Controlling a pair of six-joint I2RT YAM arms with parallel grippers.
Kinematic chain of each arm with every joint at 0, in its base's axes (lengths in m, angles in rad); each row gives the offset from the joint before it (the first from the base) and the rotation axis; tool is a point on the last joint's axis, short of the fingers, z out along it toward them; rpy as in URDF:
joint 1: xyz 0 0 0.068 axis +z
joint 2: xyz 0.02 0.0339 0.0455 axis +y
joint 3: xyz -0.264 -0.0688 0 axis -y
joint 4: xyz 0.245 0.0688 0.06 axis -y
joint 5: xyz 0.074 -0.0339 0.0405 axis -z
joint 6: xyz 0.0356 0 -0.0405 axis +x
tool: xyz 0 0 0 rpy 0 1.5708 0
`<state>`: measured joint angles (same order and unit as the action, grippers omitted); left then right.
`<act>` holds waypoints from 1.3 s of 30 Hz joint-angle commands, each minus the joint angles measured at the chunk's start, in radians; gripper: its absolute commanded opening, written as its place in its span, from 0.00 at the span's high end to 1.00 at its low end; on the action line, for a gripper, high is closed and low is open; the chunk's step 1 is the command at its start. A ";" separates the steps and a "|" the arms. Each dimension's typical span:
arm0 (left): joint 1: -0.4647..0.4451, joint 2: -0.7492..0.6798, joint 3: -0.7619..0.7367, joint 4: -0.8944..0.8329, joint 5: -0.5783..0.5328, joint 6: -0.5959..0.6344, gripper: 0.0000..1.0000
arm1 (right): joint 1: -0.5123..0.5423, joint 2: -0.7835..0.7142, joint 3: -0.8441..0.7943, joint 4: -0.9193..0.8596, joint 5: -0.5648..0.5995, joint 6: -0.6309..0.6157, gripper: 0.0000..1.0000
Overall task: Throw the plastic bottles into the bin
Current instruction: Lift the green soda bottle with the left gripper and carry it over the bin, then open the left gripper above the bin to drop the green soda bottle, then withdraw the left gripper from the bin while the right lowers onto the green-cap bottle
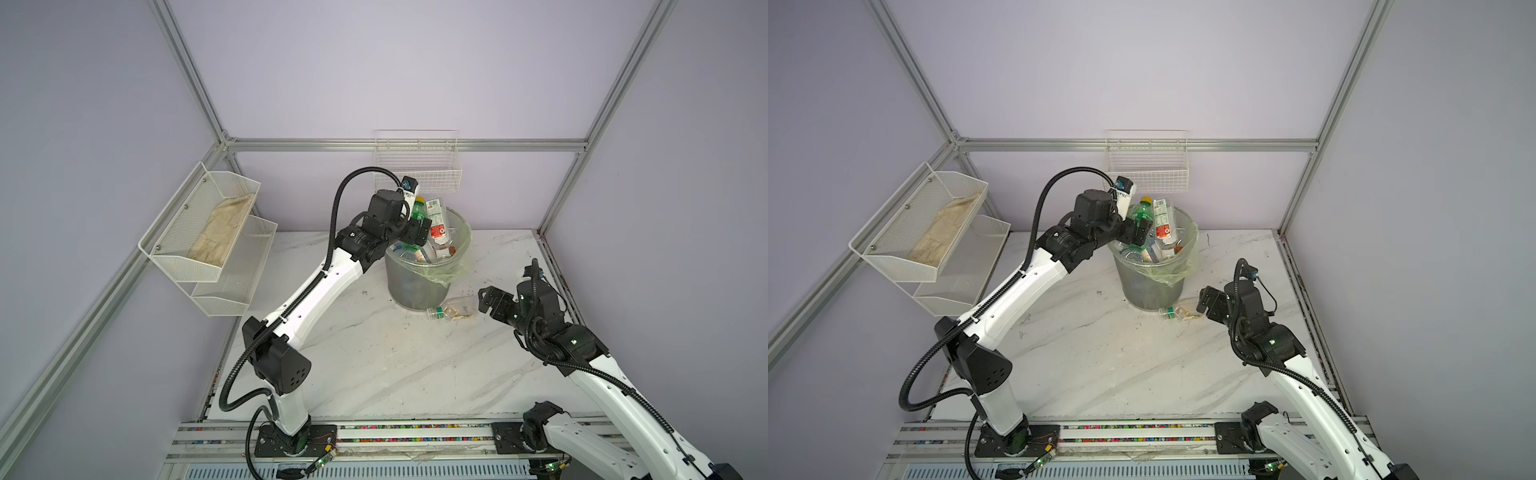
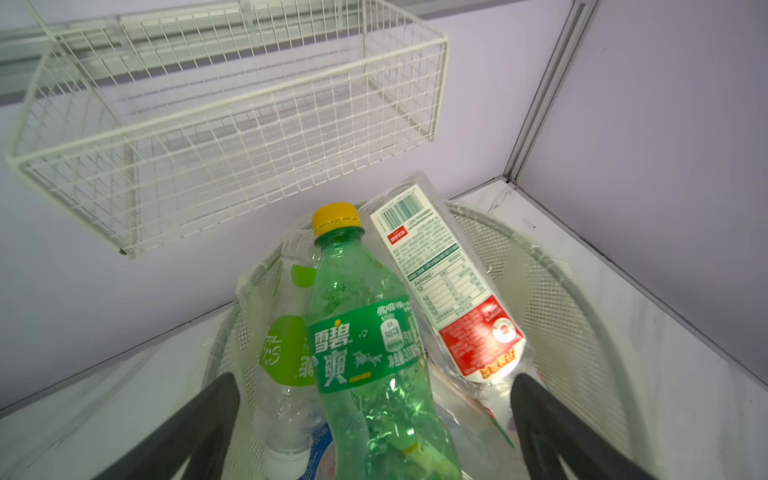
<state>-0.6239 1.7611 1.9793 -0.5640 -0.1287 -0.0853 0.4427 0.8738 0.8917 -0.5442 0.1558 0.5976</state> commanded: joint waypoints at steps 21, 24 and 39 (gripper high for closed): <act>-0.030 -0.498 -0.407 0.158 -0.029 -0.037 0.00 | -0.006 0.100 0.014 -0.013 -0.075 0.134 0.03; -0.033 -0.566 -0.507 0.178 -0.051 -0.055 0.00 | -0.006 0.145 0.024 -0.020 -0.086 0.201 0.02; -0.033 -0.821 -0.837 0.186 -0.133 -0.123 0.00 | -0.056 0.299 0.039 0.043 -0.266 0.409 0.03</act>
<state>-0.6552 0.9836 1.1885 -0.4122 -0.2363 -0.1890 0.4088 1.1412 0.9085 -0.5232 -0.0387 0.9176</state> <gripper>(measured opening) 0.998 0.975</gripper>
